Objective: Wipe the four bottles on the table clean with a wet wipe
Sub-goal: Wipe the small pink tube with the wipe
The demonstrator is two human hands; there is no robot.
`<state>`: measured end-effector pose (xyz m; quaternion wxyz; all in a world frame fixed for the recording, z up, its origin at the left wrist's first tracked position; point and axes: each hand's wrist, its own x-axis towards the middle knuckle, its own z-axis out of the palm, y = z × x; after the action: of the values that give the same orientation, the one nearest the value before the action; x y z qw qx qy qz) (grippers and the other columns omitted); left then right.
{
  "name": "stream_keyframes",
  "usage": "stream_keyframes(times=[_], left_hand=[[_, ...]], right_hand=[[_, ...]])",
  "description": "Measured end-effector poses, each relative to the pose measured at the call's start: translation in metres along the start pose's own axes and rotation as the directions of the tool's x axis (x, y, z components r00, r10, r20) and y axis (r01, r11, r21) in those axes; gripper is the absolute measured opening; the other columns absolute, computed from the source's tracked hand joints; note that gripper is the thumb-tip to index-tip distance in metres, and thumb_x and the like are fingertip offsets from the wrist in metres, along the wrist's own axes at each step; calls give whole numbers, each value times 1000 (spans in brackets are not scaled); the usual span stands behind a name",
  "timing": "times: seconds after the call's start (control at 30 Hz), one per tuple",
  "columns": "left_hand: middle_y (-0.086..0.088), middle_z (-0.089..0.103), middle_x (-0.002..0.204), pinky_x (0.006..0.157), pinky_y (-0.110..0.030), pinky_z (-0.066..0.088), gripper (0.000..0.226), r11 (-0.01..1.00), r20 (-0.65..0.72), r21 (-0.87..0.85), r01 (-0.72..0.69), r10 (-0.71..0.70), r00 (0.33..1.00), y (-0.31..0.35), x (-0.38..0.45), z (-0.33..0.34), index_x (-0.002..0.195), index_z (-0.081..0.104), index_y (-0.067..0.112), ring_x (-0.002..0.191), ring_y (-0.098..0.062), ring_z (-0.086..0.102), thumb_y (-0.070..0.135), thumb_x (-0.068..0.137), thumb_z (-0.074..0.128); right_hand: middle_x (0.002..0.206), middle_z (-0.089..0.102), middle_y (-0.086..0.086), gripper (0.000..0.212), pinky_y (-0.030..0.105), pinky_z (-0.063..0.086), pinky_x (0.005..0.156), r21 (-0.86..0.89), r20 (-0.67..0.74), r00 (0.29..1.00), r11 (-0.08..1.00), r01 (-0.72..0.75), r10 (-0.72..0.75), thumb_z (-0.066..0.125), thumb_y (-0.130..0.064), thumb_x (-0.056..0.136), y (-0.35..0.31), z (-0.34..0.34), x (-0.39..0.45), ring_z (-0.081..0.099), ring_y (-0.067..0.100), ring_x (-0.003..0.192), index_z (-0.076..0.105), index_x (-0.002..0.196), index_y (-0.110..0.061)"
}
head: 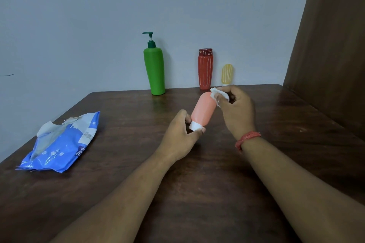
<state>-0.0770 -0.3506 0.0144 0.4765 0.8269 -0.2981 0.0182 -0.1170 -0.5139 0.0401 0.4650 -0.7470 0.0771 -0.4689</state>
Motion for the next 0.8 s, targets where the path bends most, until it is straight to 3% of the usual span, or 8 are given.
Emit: stream_keyframes(times=[0.13,0.23,0.33,0.43,0.5,0.6,0.67,0.8], left_hand=[[-2,53,84,58,-26,36,35,1000,-54,7,-23,23,998,-1,0,0,93,45,10,70,-10,45,25,87,76],[-10,56,86,58,-26,36,34,998,-122,14,-65,66,990,-4,4,1,87,46,9,70,-14,46,20,85,77],[-10,55,84,57,-19,37,31,993,-183,32,-113,117,976,-8,7,1,83,47,10,71,-16,49,15,83,78],[-1,54,88,59,-17,39,31,983,-215,96,-156,173,961,-10,10,0,86,50,15,74,-10,51,11,80,80],[1,54,90,60,-17,40,30,972,-226,129,-194,219,949,-10,10,0,90,52,16,77,-8,51,10,80,80],[2,54,88,61,-20,41,25,953,-225,177,-246,283,932,-12,11,-2,91,56,13,76,-9,51,17,84,79],[4,55,89,63,-20,42,24,947,-225,191,-257,297,928,-12,12,-3,94,57,13,77,-9,51,17,84,79],[5,56,96,68,-14,42,32,933,-227,246,-261,317,921,-11,12,-4,101,61,12,80,-4,48,10,78,83]], right_hand=[[100,67,-4,19,12,46,82,-192,111,960,942,275,-257,69,-7,88,3,-2,2,60,0,93,76,104,-15],[98,67,6,25,28,47,84,-286,333,819,778,559,-467,67,4,82,2,5,-3,60,22,94,76,101,-10],[93,66,6,21,31,48,78,-264,526,686,670,694,-502,59,-6,86,-2,12,-7,58,25,89,75,98,-8],[93,63,11,27,44,54,77,-419,431,791,679,602,-435,64,5,80,0,6,3,58,30,89,74,104,-3],[95,61,9,29,43,53,79,-459,378,851,724,515,-365,66,6,82,-1,2,2,57,26,92,74,107,-5],[93,60,6,25,30,44,75,-309,523,751,732,608,-403,66,3,83,-7,5,-10,55,21,89,74,104,-8],[92,60,6,25,32,47,73,-309,561,716,698,646,-415,67,3,83,-8,6,-10,56,22,88,74,103,-9],[99,61,7,27,41,52,82,-487,443,846,713,504,-296,65,2,86,-7,-1,0,55,23,94,73,108,-11]])
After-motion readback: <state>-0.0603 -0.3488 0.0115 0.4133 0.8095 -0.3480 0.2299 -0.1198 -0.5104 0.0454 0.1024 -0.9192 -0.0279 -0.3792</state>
